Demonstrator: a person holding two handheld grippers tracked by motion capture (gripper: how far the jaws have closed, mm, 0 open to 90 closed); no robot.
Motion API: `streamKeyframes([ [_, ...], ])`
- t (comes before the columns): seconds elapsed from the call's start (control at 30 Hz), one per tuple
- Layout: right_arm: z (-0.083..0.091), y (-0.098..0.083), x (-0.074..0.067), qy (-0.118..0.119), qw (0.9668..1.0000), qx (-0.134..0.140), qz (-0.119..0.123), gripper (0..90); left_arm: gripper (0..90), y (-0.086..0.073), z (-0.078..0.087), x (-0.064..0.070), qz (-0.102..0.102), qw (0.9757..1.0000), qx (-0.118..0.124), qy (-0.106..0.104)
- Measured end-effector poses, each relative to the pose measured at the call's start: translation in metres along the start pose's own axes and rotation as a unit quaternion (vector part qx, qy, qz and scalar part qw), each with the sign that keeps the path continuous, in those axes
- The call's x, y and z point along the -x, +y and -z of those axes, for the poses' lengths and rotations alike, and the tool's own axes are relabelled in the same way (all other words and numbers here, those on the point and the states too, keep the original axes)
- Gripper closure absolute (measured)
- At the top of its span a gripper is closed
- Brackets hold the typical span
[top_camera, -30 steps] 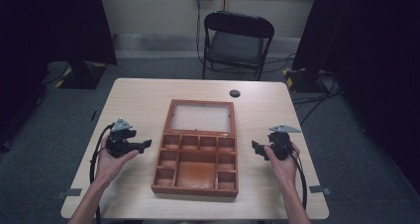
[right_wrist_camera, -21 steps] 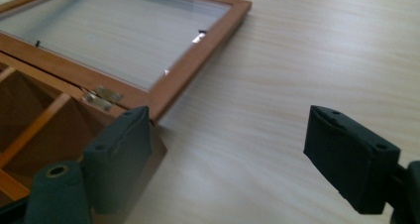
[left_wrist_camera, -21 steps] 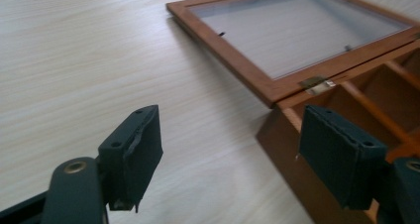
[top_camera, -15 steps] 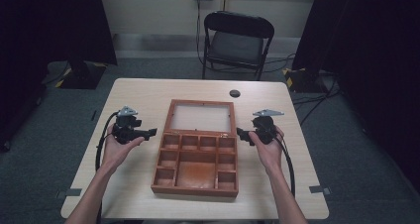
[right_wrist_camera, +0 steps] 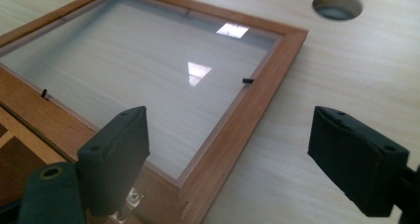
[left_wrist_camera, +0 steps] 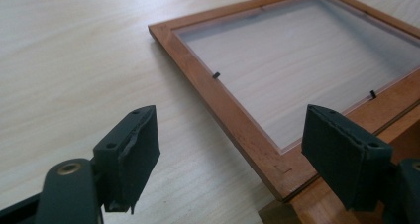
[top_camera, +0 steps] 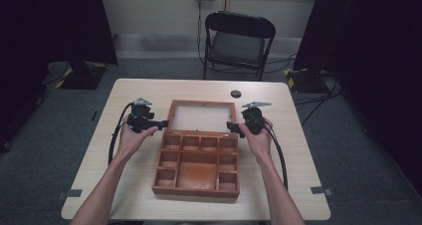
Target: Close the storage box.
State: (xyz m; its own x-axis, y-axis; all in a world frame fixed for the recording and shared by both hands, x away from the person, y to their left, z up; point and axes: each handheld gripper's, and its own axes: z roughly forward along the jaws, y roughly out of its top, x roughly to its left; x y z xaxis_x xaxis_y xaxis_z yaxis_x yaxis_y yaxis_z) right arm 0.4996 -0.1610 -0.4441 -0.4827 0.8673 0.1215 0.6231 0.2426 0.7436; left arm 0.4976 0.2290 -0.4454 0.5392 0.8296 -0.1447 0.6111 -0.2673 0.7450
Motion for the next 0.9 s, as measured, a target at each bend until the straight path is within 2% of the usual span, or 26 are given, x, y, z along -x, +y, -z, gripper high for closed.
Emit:
streamKeyframes([
  [0.03,-0.003,-0.001,0.001,0.011,0.9999,-0.007,-0.008,19.5,21.9,-0.001,-0.003,0.000,0.003,1.0000,-0.005,0.005],
  [0.07,-0.003,-0.001,0.001,0.011,0.9999,-0.007,-0.008,19.5,21.8,-0.001,-0.003,0.000,0.003,1.0000,-0.005,0.005],
  [0.1,-0.005,-0.002,0.002,0.023,0.9996,-0.011,-0.011,19.2,21.5,-0.002,-0.005,0.000,0.001,0.9999,-0.006,0.010],
  [0.13,-0.006,-0.002,0.001,0.017,0.9997,-0.014,-0.010,17.6,21.5,-0.003,-0.006,-0.001,0.001,1.0000,-0.007,0.004],
  [0.33,-0.015,-0.004,0.006,0.011,0.9994,-0.030,-0.015,16.9,21.3,-0.004,-0.017,0.005,0.003,0.9998,-0.017,-0.007],
  [0.37,-0.019,-0.005,0.008,0.016,0.9991,-0.034,-0.020,16.4,21.0,-0.005,-0.020,0.006,0.007,0.9997,-0.019,-0.017],
  [0.43,-0.020,-0.006,0.008,0.019,0.9990,-0.032,-0.023,16.1,20.4,-0.003,-0.021,0.008,0.005,0.9998,-0.019,-0.009],
  [0.47,-0.023,-0.008,0.008,0.023,0.9990,-0.027,-0.028,14.9,19.8,-0.002,-0.021,0.010,-0.004,0.9997,-0.024,-0.006],
  [0.5,-0.027,-0.009,0.007,0.042,0.9981,-0.022,-0.038,14.4,20.4,0.000,-0.021,0.011,-0.003,0.9994,-0.032,-0.012],
  [0.53,-0.027,-0.009,0.007,0.042,0.9981,-0.022,-0.038,14.4,20.3,0.000,-0.021,0.011,-0.003,0.9994,-0.032,-0.012],
  [0.57,-0.029,-0.008,0.005,0.041,0.9983,-0.022,-0.034,14.1,20.2,-0.001,-0.023,0.009,0.014,0.9990,-0.030,-0.030],
  [0.6,-0.030,-0.007,0.004,0.039,0.9985,-0.023,-0.031,14.1,20.0,-0.001,-0.023,0.009,0.014,0.9990,-0.030,-0.030],
  [0.63,-0.031,-0.005,0.003,0.037,0.9987,-0.025,-0.027,14.1,19.4,-0.004,-0.026,0.006,0.035,0.9985,-0.023,-0.036],
  [0.67,-0.031,-0.005,0.003,0.037,0.9987,-0.025,-0.027,14.1,18.1,-0.004,-0.026,0.006,0.035,0.9985,-0.023,-0.036],
  [0.7,-0.033,-0.004,0.001,0.043,0.9983,-0.025,-0.030,14.1,17.9,-0.006,-0.028,0.002,0.050,0.9974,-0.020,-0.048],
  [0.8,-0.036,-0.004,0.002,0.051,0.9977,-0.025,-0.037,13.2,16.6,-0.005,-0.029,0.002,0.052,0.9972,-0.023,-0.049],
  [0.9,-0.041,-0.003,0.003,0.055,0.9970,-0.027,-0.047,10.3,21.2,-0.004,-0.034,-0.005,0.065,0.9959,-0.030,-0.056],
])
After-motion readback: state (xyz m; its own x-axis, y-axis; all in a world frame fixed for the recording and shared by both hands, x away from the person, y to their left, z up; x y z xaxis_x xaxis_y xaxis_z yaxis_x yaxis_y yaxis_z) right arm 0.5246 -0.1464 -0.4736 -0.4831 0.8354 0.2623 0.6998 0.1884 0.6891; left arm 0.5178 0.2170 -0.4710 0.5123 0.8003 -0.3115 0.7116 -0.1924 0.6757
